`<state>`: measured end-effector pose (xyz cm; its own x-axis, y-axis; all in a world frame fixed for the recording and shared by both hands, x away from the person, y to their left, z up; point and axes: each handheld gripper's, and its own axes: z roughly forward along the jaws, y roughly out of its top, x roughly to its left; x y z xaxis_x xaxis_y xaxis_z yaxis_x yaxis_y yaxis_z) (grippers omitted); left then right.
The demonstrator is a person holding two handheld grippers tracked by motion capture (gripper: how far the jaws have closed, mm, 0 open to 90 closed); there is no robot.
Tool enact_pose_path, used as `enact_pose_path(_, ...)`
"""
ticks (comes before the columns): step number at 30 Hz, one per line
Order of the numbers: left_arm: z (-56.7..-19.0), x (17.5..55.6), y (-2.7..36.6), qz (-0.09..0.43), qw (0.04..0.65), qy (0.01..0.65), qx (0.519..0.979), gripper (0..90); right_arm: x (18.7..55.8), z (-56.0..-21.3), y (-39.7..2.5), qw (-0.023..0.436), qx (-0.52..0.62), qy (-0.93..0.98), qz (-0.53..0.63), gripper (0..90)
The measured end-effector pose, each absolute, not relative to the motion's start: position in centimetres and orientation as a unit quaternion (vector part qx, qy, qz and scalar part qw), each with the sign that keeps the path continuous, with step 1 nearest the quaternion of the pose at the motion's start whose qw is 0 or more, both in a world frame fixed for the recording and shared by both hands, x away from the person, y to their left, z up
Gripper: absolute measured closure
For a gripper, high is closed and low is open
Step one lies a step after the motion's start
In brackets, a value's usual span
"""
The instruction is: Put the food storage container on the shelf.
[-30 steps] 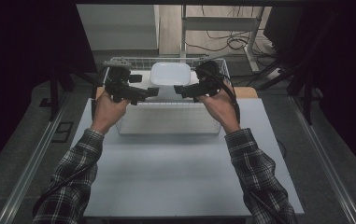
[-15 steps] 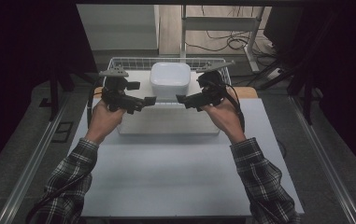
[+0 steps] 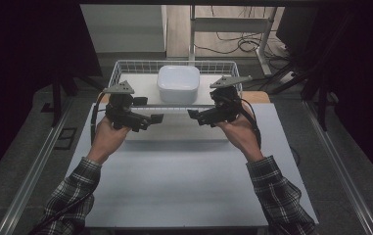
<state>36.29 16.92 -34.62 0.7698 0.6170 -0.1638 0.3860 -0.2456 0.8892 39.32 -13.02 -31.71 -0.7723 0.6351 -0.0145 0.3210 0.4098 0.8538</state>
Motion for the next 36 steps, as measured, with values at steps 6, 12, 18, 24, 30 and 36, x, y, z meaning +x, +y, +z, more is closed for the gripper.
enact_pose_path(6,-35.8,35.3,16.6,0.105,0.519,0.319,0.786,5.8,38.5,-32.7,-13.6,0.168,0.286,0.821,0.464,1.1)
enact_pose_path(12,-37.5,34.4,16.4,0.104,0.515,0.321,0.788,5.6,37.5,-34.0,-14.2,0.165,0.282,0.822,0.466,1.0)
enact_pose_path(18,-39.1,33.7,16.3,0.098,0.514,0.323,0.789,5.4,36.6,-35.3,-14.5,0.168,0.276,0.824,0.465,1.0)
enact_pose_path(24,-40.6,33.0,16.1,0.092,0.519,0.328,0.784,5.4,35.9,-36.8,-14.8,0.166,0.275,0.826,0.464,0.7)
enact_pose_path(30,-42.2,32.5,16.0,0.089,0.514,0.333,0.785,5.5,35.4,-38.6,-14.8,0.161,0.269,0.832,0.457,0.0)
enact_pose_path(36,-43.8,32.0,15.9,0.09,0.506,0.344,0.786,5.3,34.8,-40.1,-15.2,0.153,0.277,0.826,0.467,0.0)
